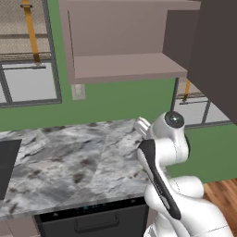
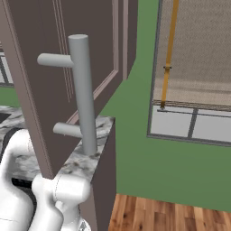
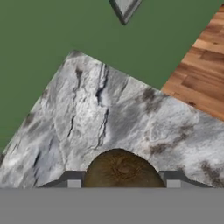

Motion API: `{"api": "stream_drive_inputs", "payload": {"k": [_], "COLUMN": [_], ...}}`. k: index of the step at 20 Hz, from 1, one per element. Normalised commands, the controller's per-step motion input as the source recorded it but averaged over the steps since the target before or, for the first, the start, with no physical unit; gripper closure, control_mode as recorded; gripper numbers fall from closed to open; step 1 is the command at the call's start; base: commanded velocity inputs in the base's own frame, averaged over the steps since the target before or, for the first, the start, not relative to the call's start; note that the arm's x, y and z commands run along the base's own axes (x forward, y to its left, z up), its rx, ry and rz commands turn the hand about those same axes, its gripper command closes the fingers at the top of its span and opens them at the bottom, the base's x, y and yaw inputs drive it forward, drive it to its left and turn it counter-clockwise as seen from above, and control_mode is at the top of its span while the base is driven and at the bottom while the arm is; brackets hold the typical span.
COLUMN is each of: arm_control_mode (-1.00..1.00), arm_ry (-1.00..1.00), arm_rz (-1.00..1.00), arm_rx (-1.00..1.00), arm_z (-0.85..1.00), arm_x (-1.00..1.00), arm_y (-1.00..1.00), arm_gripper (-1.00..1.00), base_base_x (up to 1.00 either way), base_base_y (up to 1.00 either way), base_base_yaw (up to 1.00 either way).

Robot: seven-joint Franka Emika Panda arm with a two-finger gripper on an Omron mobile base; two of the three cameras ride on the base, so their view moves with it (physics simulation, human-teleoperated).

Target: Pick the kiwi from the counter and place it in the cabinet. Then close the cabinet.

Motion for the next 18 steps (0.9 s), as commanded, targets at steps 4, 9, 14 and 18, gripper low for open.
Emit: {"api": "stream_drive_inputs", "payload": {"k": [4, 9, 14, 18], "arm_control_mode": [-1.00, -1.00, -1.00, -1.00], "arm_ry": [-0.27, -0.10, 0.00, -0.03], "arm_rz": [-0.12, -0.09, -0.01, 0.00], "arm_rx": [-0.14, -0.03, 0.00, 0.00], "arm_z": [1.00, 1.00, 1.00, 1.00], "arm_x": [-0.22, -0.48, -0.68, -0.46], "arm_y": [0.00, 0.00, 0.00, 0.03], "arm_gripper": [1.00, 1.00, 1.00, 1.00], "base_base_x": [0.00, 0.00, 0.00, 0.00], "base_base_y": [0.00, 0.00, 0.00, 0.00], "base_base_yaw": [0.00, 0.00, 0.00, 0.00]}}
